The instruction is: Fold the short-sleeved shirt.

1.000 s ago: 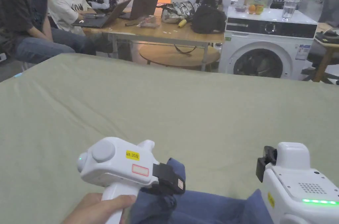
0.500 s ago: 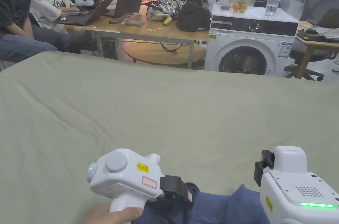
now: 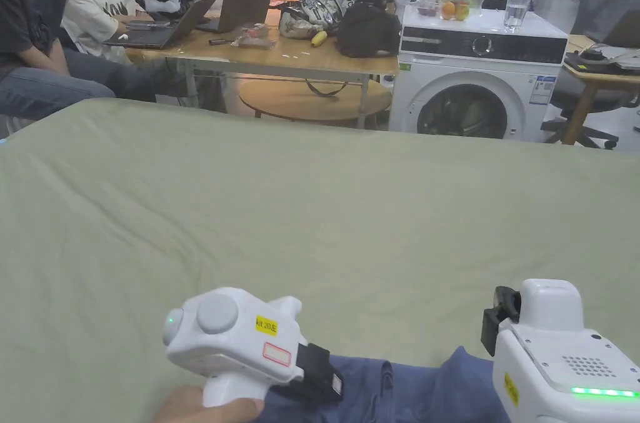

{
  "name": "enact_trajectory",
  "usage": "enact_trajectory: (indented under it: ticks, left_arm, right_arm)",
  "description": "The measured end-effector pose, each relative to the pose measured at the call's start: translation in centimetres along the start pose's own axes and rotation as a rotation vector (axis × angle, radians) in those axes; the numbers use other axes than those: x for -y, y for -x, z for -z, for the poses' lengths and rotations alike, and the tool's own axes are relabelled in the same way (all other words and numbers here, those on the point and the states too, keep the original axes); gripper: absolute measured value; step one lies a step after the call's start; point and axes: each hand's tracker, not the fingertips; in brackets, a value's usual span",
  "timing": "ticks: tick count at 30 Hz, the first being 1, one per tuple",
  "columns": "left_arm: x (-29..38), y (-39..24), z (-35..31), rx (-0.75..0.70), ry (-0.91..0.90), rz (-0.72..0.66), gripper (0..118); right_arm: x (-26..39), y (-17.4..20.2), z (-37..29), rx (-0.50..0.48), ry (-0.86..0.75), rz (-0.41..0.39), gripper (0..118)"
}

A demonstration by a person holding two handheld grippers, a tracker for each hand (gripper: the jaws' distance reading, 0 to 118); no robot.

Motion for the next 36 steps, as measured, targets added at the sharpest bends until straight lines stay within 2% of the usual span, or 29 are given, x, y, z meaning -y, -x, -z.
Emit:
enact_trajectory:
  ticks: [3,6,7,9,12,17,23,24,28,32,36]
  left_arm:
    - [0.8,-0.5,2.6,0.101,0.015,0.010,4]
    - [1.0,-0.2,5.4,0.073,0.016,0.011,2]
    - [1.0,0.3,6.1,0.077,0.014,-0.021,0]
    - [0.8,1.1,6.8,0.178,-0.022,-0.107,0]
    - [0.8,0.5,7.3,0.143,-0.021,-0.071,0]
    - [0.2,-0.3,5.2,0.135,-0.021,-0.041,0]
    - [-0.8,1.4,-3.3,0.110,-0.171,-0.027,1]
    - [-0.8,2.1,-4.8,0.100,-0.189,-0.033,7]
    - [-0.4,5.5,-8.9,0.033,-0.224,-0.066,58]
    - [0.5,9.5,-10.4,0.013,-0.187,-0.092,60]
    - [1.6,12.9,-9.7,0.079,-0.142,-0.136,60]
  right_arm:
    - [0.2,-0.1,0.0,0.001,0.001,0.002,0]
    - [0.4,-0.2,0.0,0.002,0.006,0.001,0]
    - [0.5,-0.2,0.1,0.005,0.008,0.000,0]
    - [0.6,-0.4,0.2,0.005,0.012,0.007,0]
    - [0.7,-0.6,0.1,0.013,0.010,0.017,0]
    - [0.7,-0.9,-0.1,0.026,-0.003,0.021,0]
    - [0.0,-1.2,-0.2,0.031,-0.024,0.023,0]
    - [-0.2,-1.1,-0.1,0.032,-0.029,0.022,0]
    - [-0.7,-0.9,0.2,0.024,-0.037,0.026,0]
    - [-0.7,-0.4,0.4,0.014,-0.035,0.024,0]
    - [-0.5,0.0,0.5,0.007,-0.026,0.018,0]
